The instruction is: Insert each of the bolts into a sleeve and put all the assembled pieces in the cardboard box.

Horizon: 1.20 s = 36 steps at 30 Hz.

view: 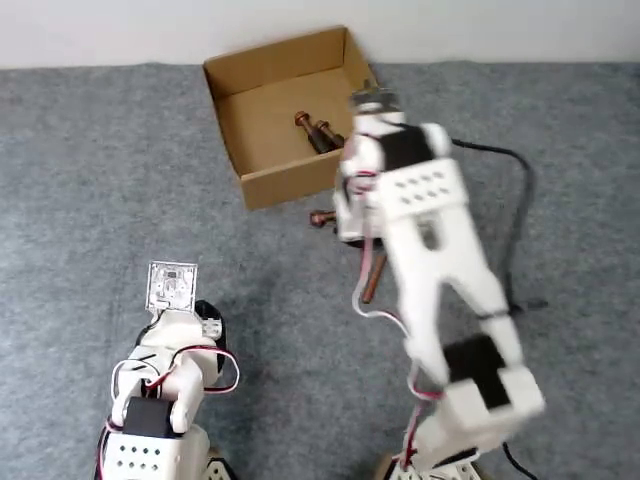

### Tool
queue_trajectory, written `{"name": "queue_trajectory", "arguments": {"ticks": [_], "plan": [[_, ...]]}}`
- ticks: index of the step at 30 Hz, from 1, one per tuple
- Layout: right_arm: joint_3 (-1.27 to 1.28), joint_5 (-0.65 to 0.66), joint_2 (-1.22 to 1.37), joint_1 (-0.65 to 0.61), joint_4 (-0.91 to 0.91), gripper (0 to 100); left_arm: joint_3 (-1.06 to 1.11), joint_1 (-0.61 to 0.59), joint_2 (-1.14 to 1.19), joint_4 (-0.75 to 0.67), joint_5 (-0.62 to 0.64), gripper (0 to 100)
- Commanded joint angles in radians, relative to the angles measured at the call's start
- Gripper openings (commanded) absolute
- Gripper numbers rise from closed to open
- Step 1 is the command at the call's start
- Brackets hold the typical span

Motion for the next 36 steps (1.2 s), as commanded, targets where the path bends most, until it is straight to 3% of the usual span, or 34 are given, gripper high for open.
{"name": "queue_trajectory", "arguments": {"ticks": [1,6,14,23,31,36], "plan": [[0.143,-0.014,-0.242,0.088,0.044,0.9,-0.005,0.005,0.011,-0.044,0.011,1],[0.407,-0.077,-0.555,0.194,0.016,0.9,-0.005,0.04,0.011,-0.048,0.103,1],[0.799,-0.081,-1.038,0.348,-0.116,0.9,-0.005,0.1,0.005,-0.034,0.032,1],[1.208,-0.081,-1.494,0.456,-0.185,0.9,-0.097,0.152,0.011,-0.161,0.018,1],[1.336,-0.083,-1.796,0.453,-0.226,0.9,-0.274,0.281,0.021,-0.133,0.025,1],[1.363,-0.086,-1.856,0.458,-0.242,0.8,-0.398,0.31,0.212,-0.137,0.044,1]]}}
